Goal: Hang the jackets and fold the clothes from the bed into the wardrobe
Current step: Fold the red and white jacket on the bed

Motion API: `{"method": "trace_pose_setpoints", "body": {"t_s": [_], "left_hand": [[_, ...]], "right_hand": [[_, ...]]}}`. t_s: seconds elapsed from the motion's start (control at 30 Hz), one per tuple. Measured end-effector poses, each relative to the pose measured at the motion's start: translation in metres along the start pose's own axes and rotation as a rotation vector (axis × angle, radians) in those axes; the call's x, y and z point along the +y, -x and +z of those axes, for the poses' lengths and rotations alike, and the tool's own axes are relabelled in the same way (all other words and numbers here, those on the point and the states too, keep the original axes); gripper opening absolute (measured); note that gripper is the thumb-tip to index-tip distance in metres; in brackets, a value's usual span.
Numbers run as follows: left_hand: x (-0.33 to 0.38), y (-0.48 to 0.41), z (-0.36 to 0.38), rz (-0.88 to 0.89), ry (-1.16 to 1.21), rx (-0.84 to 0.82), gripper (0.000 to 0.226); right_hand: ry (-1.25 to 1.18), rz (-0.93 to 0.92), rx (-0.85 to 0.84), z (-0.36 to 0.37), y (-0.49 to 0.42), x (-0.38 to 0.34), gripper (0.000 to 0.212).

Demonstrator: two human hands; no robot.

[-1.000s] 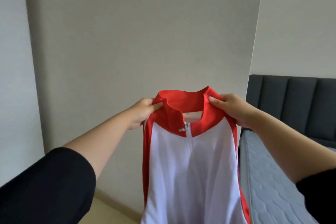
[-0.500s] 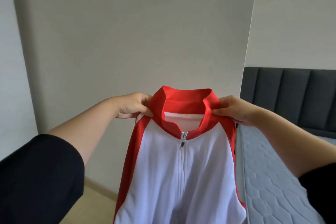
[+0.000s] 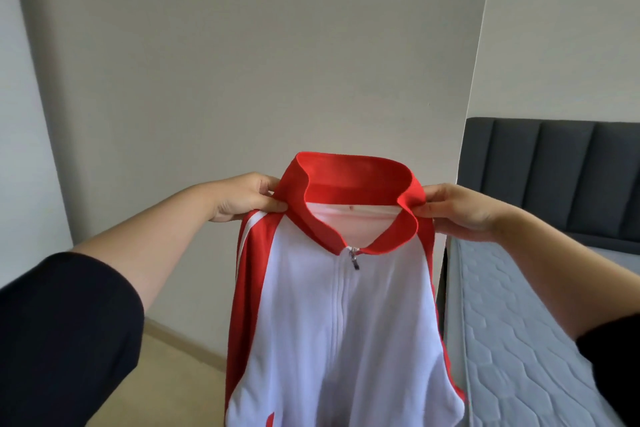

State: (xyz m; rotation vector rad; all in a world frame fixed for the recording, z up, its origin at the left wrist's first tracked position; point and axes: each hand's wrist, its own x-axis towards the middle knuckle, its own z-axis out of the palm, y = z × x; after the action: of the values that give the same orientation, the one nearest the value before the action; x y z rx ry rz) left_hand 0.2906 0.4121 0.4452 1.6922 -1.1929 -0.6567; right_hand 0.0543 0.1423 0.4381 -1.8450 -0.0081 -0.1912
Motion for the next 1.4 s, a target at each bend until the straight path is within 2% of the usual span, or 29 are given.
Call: {"method": "trace_pose_setpoints", "body": {"t_s": [0.2,0.27,0.33,0.4,0.47,0.57,0.63,0.67,0.7,0.77,0.83,0.87,0.97,1.07,1.17,1.23,1.33,1.4], "left_hand": [[0.006,0.001,0.000,0.029,0.152,0.019,0.054],[0.011,0.001,0.003,0.021,0.158,0.023,0.063],[0.014,-0.001,0.007,0.016,0.157,0.058,0.061],[0.017,-0.003,0.010,-0.007,0.146,0.107,0.047],[0.015,-0.006,0.014,-0.012,0.041,0.144,0.040],[0.009,-0.010,0.022,0.046,-0.203,0.194,0.028],[0.008,-0.010,0.025,0.082,-0.319,0.200,0.022],[0.007,-0.009,0.026,0.064,-0.342,0.174,0.022],[0.007,-0.009,0.026,0.034,-0.352,0.123,0.032],[0.007,-0.010,0.029,-0.024,-0.470,0.041,0.051],[0.008,-0.013,0.035,-0.056,-0.655,0.015,0.028],[0.009,-0.016,0.038,-0.066,-0.714,0.029,0.022],[0.010,-0.022,0.038,-0.069,-0.761,0.155,0.025],[0.006,-0.030,0.036,-0.013,-0.705,0.287,0.018],[0.000,-0.043,0.041,0.051,-0.605,0.409,0.016],[-0.004,-0.054,0.045,0.101,-0.620,0.483,0.015],[-0.012,-0.075,0.042,0.159,-0.668,0.526,0.012],[-0.018,-0.090,0.036,0.198,-0.815,0.522,0.013]], "right_hand": [[-0.095,-0.046,0.036,0.000,0.003,0.001,0.028],[-0.090,-0.021,0.073,0.002,0.003,-0.004,0.034],[-0.086,0.012,0.124,0.006,0.003,-0.011,0.045],[-0.056,0.050,0.176,0.013,0.004,-0.017,0.041],[0.121,0.064,0.247,0.019,0.002,-0.017,0.039],[0.584,0.033,0.348,0.023,-0.001,-0.014,0.026],[0.749,0.057,0.359,0.022,0.000,-0.013,0.022],[0.818,0.089,0.334,0.022,0.000,-0.013,0.029],[0.900,0.122,0.299,0.024,0.000,-0.013,0.031],[1.108,0.178,0.247,0.030,-0.002,-0.010,0.022],[1.231,0.216,0.256,0.035,-0.006,-0.004,0.033],[1.237,0.209,0.289,0.036,-0.008,-0.001,0.034],[1.173,0.150,0.425,0.031,-0.009,0.004,0.029],[0.993,0.117,0.606,0.018,-0.013,0.013,0.009],[0.881,0.092,0.760,0.010,-0.022,0.025,0.024],[0.850,0.070,0.840,0.005,-0.030,0.030,0.019],[0.955,0.069,0.883,-0.004,-0.043,0.036,0.009],[1.155,0.073,0.862,-0.012,-0.053,0.039,0.010]]}}
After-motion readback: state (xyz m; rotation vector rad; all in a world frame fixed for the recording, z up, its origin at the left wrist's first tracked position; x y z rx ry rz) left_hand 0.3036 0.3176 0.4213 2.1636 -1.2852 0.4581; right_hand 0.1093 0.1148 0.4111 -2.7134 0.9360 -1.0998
